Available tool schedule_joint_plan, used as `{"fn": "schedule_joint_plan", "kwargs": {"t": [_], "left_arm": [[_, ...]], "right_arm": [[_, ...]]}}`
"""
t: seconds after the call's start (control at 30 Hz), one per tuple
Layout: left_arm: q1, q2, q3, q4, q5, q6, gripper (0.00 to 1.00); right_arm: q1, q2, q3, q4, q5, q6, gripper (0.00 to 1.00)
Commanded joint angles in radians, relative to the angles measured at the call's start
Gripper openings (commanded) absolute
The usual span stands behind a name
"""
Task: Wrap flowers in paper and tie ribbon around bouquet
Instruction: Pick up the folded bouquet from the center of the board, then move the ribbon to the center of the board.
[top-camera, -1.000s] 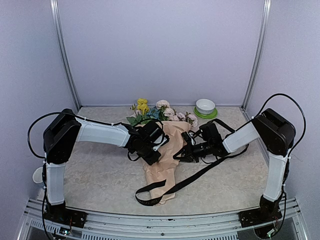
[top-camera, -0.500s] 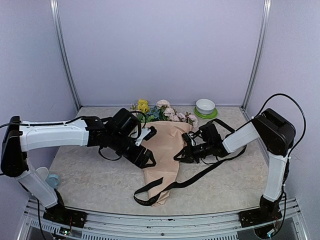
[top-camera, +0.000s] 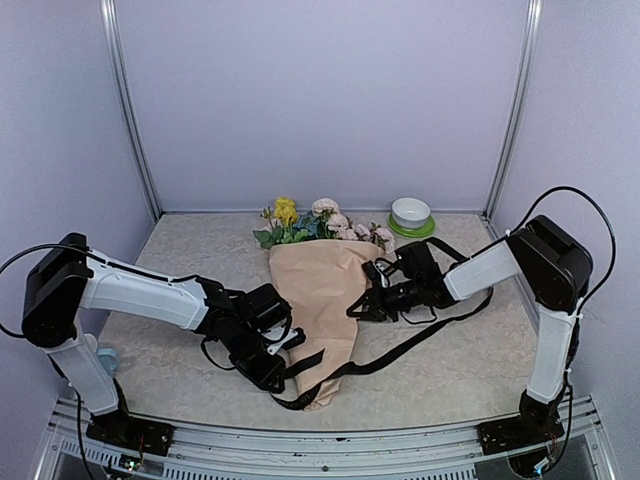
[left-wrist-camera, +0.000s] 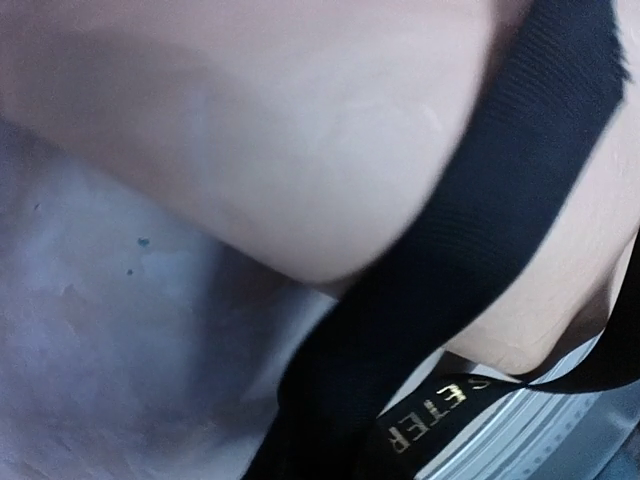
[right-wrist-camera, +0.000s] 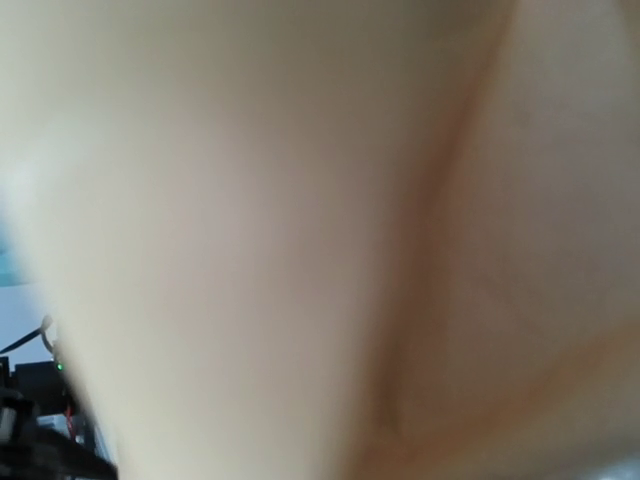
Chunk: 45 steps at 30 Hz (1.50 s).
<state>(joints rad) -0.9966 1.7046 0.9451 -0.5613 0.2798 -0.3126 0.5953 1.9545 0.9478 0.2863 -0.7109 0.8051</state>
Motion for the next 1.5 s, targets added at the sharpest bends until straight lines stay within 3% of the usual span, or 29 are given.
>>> {"fn": "schedule_joint_plan", "kwargs": {"t": [0.0, 0.13, 0.3, 0.47, 0.6, 0.8, 1.03, 1.17, 1.33, 1.4, 1.47], "left_arm": [[-0.02, 0.017, -0.019, 0.024, 0.019, 0.018, 0.01], [-0.094, -0.002, -0.023, -0.012, 0.078, 0.053, 0.0], [-0.293, -0.008, 0.055, -0.125, 0.071, 0.152, 0.0], [-0.272, 0.033, 0.048, -0.22, 0.037, 0.173, 0.0], [-0.083, 0.058, 0.043, -0.227, -0.105, 0.085, 0.0], [0.265, -0.025, 0.066, -0.027, -0.263, -0.046, 0.0], [0.586, -0.099, 0.098, 0.247, -0.267, -0.172, 0.0], [0.67, -0.126, 0.176, 0.283, -0.399, -0.171, 0.0], [0.689, -0.086, 0.323, 0.284, -0.756, -0.065, 0.0], [0.695, -0.056, 0.35, 0.285, -0.781, -0.011, 0.0], [0.692, -0.04, 0.37, 0.244, -0.7, 0.008, 0.0]], "right_arm": [[0.01, -0.026, 0.084, -0.036, 0.011, -0.014, 0.0], [0.002, -0.024, 0.173, -0.118, 0.051, -0.034, 0.0], [-0.014, -0.005, 0.258, -0.197, 0.058, -0.059, 0.0], [-0.018, -0.002, 0.302, -0.257, 0.065, -0.09, 0.0], [-0.022, -0.022, 0.294, -0.279, 0.08, -0.106, 0.0], [-0.025, -0.052, 0.228, -0.259, 0.08, -0.105, 0.0], [-0.025, -0.056, 0.17, -0.255, 0.064, -0.121, 0.0], [-0.024, -0.07, 0.13, -0.264, 0.062, -0.137, 0.0], [-0.023, -0.073, 0.116, -0.271, 0.052, -0.147, 0.0], [-0.023, -0.075, 0.125, -0.278, 0.053, -0.151, 0.0], [-0.024, -0.071, 0.158, -0.3, 0.063, -0.163, 0.0]]}}
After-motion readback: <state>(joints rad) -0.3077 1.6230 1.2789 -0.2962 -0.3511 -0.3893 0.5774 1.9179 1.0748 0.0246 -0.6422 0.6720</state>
